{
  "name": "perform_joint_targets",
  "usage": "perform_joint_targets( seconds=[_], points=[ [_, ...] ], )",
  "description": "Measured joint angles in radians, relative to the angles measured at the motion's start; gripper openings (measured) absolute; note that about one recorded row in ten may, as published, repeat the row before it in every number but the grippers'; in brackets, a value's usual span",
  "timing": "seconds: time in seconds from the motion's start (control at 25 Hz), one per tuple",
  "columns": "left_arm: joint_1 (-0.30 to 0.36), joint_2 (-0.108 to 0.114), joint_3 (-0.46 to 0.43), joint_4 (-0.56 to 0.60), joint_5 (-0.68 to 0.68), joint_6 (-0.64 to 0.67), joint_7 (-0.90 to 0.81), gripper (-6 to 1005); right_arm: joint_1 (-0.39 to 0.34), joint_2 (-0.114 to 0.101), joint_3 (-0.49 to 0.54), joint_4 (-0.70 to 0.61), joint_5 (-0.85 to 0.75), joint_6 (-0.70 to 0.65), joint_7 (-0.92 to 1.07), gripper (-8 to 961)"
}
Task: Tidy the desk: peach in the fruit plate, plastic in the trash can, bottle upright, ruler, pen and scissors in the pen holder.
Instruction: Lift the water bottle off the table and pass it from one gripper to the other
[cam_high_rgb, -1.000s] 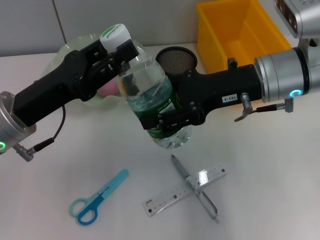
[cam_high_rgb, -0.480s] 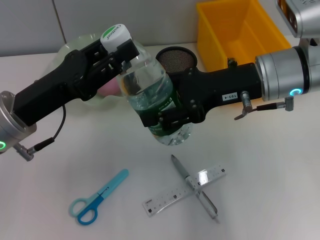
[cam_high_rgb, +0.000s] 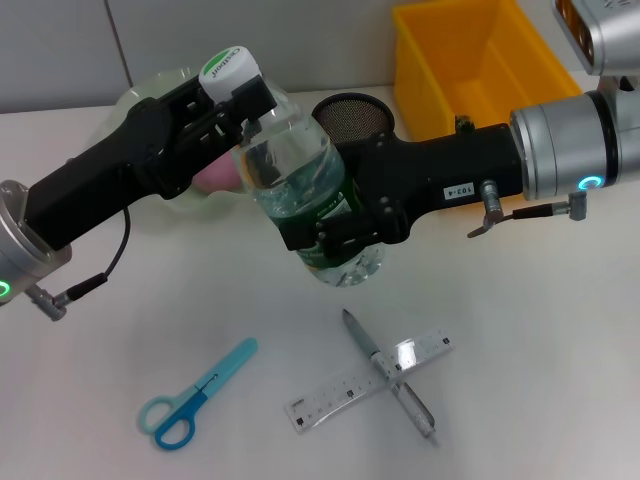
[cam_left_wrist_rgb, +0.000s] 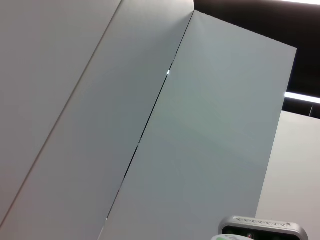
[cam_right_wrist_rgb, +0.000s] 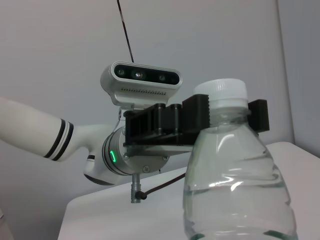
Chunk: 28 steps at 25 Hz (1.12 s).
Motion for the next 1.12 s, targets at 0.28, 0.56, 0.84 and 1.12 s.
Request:
perform_joint_targets(
  seconds=[0.28,0.56,0.84,1.12],
  points=[
    [-0.004,0.001,0.0,0.0,-0.005,0.001,-0.004,449,0.001,0.0,0.0,0.007,-0.009,0.005,0.0,775],
    [-0.006,0.003,0.001,0.002,-0.032,0.005,-0.009,450,0.0,0.0,-0.029,0.012,-0.025,0.036,-0.001,775],
    [-0.011,0.003,-0.001,0.008,-0.037,0.006,-0.017,450,0.001,0.0,-0.06,0.033,-0.027,0.055,-0.001,775],
    [-0.012,0.003,0.0,0.01,-0.043,0.006,-0.024,450,-0.002,0.001,-0.062,0.047,-0.051,0.069,-0.001,775]
  ],
)
